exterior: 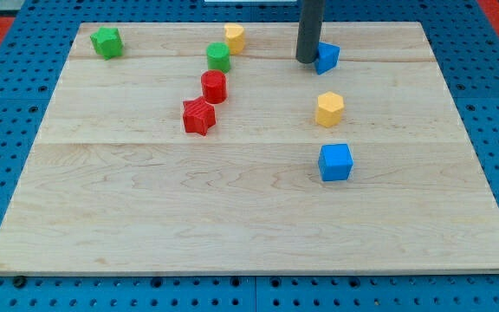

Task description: Drag the blue triangle to the top right side of the board

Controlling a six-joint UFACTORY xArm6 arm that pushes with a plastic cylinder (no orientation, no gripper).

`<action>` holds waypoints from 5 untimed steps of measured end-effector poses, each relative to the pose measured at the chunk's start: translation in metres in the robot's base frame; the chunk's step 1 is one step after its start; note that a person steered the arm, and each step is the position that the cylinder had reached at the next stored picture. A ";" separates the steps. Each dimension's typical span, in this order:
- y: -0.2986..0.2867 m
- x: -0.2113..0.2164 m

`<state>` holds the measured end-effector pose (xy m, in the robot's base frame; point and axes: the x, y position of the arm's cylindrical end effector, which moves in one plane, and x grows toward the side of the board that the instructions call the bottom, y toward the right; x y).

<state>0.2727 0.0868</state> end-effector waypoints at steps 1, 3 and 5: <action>-0.011 0.003; 0.049 0.011; 0.066 0.011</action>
<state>0.2838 0.1531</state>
